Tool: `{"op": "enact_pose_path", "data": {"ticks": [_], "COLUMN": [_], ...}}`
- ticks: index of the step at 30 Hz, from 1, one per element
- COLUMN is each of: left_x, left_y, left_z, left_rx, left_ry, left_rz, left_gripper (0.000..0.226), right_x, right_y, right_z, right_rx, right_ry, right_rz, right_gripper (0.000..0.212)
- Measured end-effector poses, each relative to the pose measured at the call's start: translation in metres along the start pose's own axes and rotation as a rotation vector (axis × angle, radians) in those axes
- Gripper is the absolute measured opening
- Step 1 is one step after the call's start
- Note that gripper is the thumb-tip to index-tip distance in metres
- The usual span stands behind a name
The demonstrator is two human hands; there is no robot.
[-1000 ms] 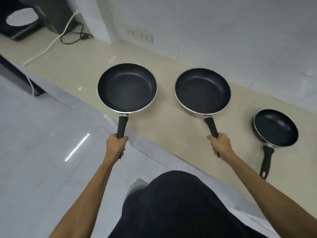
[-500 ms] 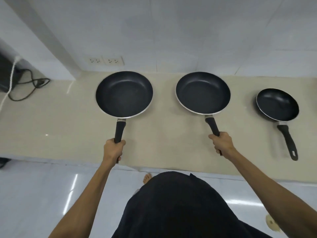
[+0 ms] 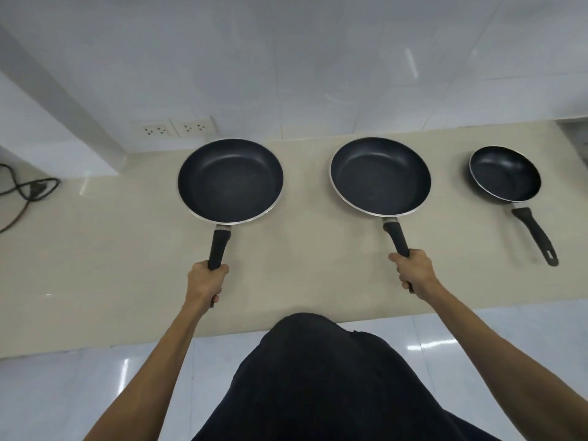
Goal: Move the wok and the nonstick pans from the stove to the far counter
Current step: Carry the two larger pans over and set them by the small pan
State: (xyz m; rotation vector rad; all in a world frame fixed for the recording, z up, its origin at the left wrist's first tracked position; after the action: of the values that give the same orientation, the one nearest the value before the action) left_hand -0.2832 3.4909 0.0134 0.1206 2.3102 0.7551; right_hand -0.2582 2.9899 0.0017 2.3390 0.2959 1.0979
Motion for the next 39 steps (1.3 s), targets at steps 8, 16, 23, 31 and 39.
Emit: {"op": "enact_pose_path", "data": {"ticks": [8, 16, 23, 31, 39], "left_x": [0.006, 0.017, 0.024, 0.025, 0.033], "left_y": [0.006, 0.01, 0.016, 0.011, 0.008], "left_z": [0.007, 0.003, 0.004, 0.006, 0.007], "left_rx": [0.026, 0.027, 0.005, 0.015, 0.045], "left_ry": [0.003, 0.018, 0.043, 0.066, 0.071], "left_rz": [0.014, 0.018, 0.01, 0.003, 0.007], "left_gripper": [0.012, 0.011, 0.011, 0.011, 0.013], "right_x": [0.003, 0.002, 0.005, 0.005, -0.006], "right_y": [-0.02, -0.03, -0.038, -0.046, -0.067], "right_z": [-0.01, -0.013, -0.016, -0.014, -0.019], "right_rx": [0.025, 0.045, 0.079, 0.086, 0.101], "right_ry": [-0.005, -0.008, 0.004, -0.002, 0.007], "right_rz": [-0.001, -0.026, -0.046, -0.067, -0.052], "right_gripper": [0.018, 0.019, 0.02, 0.021, 0.02]}}
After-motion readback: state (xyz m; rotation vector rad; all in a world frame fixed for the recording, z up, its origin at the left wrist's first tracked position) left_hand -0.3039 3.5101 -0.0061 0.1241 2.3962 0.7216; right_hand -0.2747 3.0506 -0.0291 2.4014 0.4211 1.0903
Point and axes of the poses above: each hand's wrist, its own z-axis towards the middle knuckle, its own y-axis out of the back of the hand, x = y × z, the point moved 6 cm from there along z, towards the middle knuckle, and after that the axes turned 5 degrees about y, right-handed, at the moved point
